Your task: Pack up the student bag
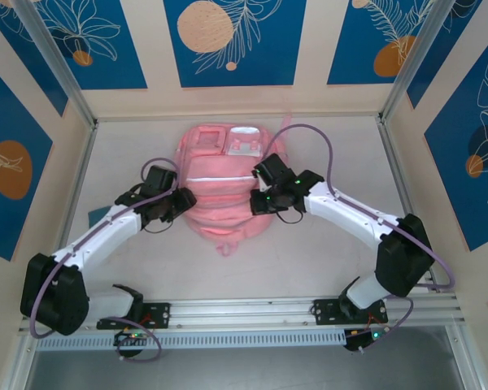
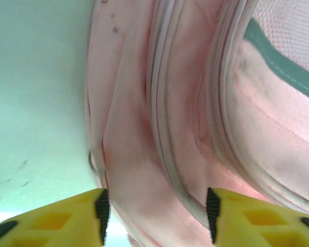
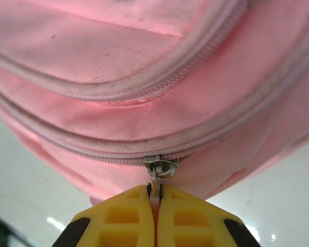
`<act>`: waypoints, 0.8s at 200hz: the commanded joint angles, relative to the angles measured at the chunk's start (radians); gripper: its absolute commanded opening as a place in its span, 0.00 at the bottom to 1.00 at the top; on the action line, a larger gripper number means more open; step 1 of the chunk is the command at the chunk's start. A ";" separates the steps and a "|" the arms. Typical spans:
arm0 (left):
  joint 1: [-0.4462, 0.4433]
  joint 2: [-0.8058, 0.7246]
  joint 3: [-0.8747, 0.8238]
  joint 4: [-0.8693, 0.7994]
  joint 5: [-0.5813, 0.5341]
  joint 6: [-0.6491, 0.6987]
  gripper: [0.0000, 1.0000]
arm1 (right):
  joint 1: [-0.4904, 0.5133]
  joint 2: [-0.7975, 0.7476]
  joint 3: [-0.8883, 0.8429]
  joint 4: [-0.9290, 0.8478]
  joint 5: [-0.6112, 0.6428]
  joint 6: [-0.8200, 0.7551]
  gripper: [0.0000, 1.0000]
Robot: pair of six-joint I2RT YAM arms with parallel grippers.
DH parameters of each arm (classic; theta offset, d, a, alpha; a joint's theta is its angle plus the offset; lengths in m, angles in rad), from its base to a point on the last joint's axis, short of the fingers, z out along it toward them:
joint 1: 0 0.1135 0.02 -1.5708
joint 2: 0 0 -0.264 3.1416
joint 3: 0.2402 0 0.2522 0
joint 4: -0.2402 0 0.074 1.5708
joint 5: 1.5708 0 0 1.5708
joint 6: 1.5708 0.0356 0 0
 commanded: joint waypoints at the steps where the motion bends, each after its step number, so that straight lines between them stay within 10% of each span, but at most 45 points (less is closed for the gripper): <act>1: 0.023 -0.052 0.032 -0.087 -0.025 -0.015 0.58 | 0.047 0.064 0.109 0.048 -0.075 -0.039 0.00; 91: 0.025 -0.074 0.000 0.056 0.140 -0.100 0.65 | 0.185 0.249 0.294 0.074 -0.122 -0.021 0.00; 160: 0.025 0.003 -0.032 0.136 0.186 -0.122 0.39 | 0.194 0.249 0.288 0.067 -0.126 0.001 0.00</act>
